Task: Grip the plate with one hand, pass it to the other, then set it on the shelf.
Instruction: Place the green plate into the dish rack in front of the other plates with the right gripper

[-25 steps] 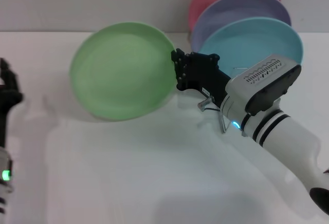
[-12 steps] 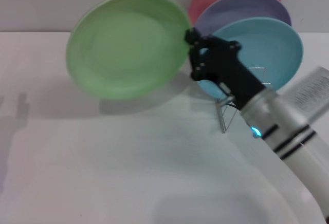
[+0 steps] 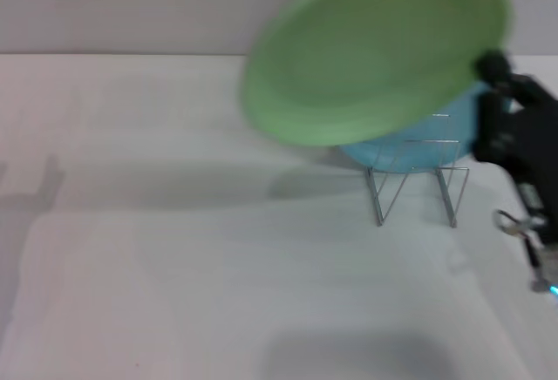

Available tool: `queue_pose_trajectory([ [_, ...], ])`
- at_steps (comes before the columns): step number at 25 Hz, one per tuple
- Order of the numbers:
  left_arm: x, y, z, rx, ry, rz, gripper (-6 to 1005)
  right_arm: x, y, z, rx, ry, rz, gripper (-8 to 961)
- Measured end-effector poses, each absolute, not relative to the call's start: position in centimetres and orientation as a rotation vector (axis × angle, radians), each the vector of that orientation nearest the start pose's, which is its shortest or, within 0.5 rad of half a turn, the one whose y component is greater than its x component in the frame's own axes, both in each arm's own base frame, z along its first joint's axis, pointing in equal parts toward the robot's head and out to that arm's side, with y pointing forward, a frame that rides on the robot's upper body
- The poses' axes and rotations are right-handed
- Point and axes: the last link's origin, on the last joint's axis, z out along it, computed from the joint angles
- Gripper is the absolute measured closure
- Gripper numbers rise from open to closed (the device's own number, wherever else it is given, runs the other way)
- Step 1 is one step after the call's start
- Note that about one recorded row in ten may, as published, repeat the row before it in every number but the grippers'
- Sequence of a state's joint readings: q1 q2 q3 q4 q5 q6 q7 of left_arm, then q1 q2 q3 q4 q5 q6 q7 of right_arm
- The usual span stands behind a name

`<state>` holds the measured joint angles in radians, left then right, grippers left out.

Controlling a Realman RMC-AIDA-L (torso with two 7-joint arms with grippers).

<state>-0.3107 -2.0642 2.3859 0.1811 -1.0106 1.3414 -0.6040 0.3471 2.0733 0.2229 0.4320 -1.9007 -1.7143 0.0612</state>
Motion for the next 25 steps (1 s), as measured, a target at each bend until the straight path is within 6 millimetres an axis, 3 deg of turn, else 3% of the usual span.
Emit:
queue_pose_trajectory([
  [3, -35.0, 29.0, 0.7, -1.342, -0.877, -1.100, 173, 26.3, 24.4, -1.8, -1.479, 0.323, 1.247, 938],
  [4, -35.0, 29.3, 0.6, -1.346, -0.883, -1.094, 162, 27.9, 24.3, -0.7, -1.456, 0.338, 1.229, 939],
  [6, -34.9, 29.6, 0.4, -1.353, -0.896, -1.084, 139, 28.6, 24.4, -0.1, -1.450, 0.343, 1.222, 939],
  [9, -34.6, 30.1, 0.1, -1.352, -0.911, -1.094, 139, 30.8, 25.4, 2.4, -1.470, 0.356, 1.214, 939],
  [14, -33.8, 30.7, -0.3, -1.355, -0.930, -1.124, 139, 31.5, 26.8, 4.3, -1.519, 0.341, 1.203, 939],
  [25, -32.8, 31.2, -1.3, -1.365, -0.977, -1.150, 140, 32.1, 28.2, 2.9, -1.569, 0.440, 1.117, 938],
])
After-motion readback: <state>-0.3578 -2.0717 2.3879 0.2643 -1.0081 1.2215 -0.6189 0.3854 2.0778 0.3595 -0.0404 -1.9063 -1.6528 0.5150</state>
